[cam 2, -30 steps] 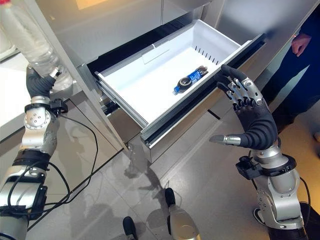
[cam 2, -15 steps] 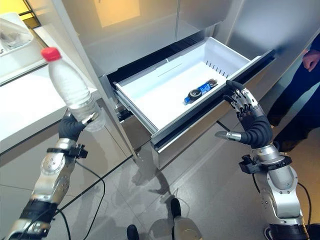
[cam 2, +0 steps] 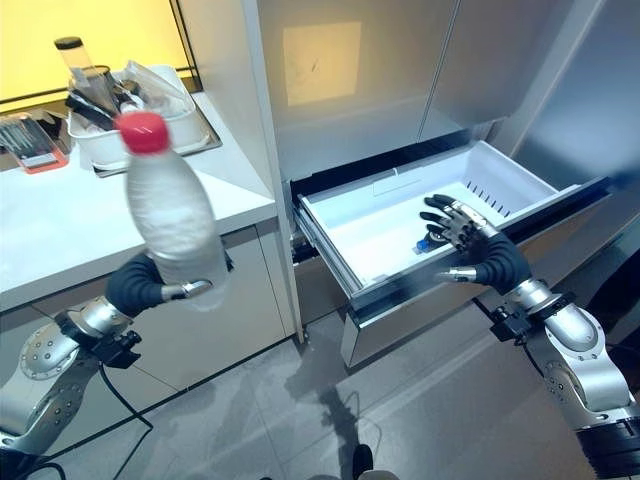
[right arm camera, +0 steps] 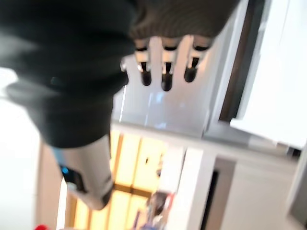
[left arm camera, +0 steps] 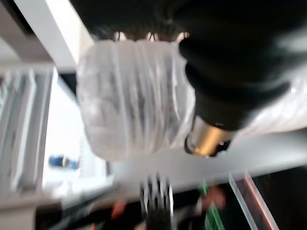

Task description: Take the drinks into the refrigerator

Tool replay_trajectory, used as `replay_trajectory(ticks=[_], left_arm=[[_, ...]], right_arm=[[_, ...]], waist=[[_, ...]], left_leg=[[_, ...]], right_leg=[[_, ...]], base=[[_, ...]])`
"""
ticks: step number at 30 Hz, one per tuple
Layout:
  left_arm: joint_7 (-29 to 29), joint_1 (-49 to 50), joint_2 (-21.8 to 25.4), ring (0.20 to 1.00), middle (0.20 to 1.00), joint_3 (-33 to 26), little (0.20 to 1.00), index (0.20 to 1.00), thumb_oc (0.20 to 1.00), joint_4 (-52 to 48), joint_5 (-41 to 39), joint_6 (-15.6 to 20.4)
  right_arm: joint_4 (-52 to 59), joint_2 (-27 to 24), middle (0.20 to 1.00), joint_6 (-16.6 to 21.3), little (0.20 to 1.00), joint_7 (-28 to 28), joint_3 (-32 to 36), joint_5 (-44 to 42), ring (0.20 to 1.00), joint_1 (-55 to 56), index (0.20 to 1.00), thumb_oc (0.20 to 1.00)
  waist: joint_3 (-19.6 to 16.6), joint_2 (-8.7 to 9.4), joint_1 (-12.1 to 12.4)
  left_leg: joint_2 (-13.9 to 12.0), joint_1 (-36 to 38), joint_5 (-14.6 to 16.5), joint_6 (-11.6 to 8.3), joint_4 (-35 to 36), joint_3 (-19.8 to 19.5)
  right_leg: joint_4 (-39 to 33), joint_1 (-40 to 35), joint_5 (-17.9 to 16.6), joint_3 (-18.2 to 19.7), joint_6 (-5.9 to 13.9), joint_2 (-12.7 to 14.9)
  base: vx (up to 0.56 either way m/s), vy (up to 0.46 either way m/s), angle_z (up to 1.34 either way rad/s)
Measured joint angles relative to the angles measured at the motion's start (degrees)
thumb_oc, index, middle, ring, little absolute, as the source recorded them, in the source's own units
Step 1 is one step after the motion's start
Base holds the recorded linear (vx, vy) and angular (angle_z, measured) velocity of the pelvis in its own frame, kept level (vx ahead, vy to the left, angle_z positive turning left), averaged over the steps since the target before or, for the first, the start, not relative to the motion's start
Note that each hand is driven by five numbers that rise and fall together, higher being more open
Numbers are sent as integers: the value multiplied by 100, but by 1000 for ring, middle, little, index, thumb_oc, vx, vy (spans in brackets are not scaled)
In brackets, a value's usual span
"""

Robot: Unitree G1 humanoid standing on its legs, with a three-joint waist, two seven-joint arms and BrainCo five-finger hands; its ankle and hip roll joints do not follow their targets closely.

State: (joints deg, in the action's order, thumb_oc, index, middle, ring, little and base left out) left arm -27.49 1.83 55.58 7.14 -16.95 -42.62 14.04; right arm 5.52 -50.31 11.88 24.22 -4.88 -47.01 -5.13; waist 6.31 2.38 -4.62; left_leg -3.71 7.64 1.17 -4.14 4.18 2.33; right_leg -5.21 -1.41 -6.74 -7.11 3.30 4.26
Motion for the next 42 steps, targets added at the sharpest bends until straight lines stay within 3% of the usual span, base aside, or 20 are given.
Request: replay_trajectory(ticks=[3, 8, 16, 26, 42], left_arm=[[-234, -316, 513, 200, 200, 764, 200, 200, 200, -38, -149, -135], [-412, -939, 987, 200, 200, 1681, 200, 200, 200, -98, -334, -247], [-467, -1746, 1069, 200, 200, 2626, 200, 200, 200, -170, -440, -352], [-470, -1778, 988, 200, 200, 2791, 200, 200, 200, -166, -433, -374], [-418, -1666, 497, 200, 200, 2766, 200, 200, 200, -9, -306, -374]], right_arm=[[4, -188, 1000, -242, 1000, 259, -900, -466, 1000, -478, 1000, 1000], [-72, -295, 1000, -432, 1000, 400, -1668, -995, 1000, -1030, 1000, 1000], [-80, -88, 1000, -454, 1000, 385, -2315, -1286, 1000, -1640, 1000, 1000], [534, 92, 1000, -582, 1000, 568, -2513, -1297, 1000, -1572, 1000, 1000], [832, 942, 1000, -633, 1000, 703, -2898, -1266, 1000, -1252, 1000, 1000]], waist=[[-170, -18, -54], [-241, -25, -69], [-295, -69, -70], [-283, -95, -86], [-279, -134, -77]], left_leg=[[11, 85, -8, 11, 52, 15], [4, 181, -24, 5, 75, 24], [8, 211, -26, 4, 81, 61], [7, 249, -24, 4, 84, 89], [3, 275, -20, 4, 85, 175]], right_leg=[[-1, -56, 17, 1, 9, 7], [-1, -132, 15, 9, 5, -1], [0, -133, 14, 40, 4, -5], [0, -151, 14, 52, 5, -8], [0, -131, 6, 138, -3, -22]], base=[[0, 0, 0], [0, 0, 0], [-2, -3, -2], [0, 0, 0], [-2, -5, -2]])
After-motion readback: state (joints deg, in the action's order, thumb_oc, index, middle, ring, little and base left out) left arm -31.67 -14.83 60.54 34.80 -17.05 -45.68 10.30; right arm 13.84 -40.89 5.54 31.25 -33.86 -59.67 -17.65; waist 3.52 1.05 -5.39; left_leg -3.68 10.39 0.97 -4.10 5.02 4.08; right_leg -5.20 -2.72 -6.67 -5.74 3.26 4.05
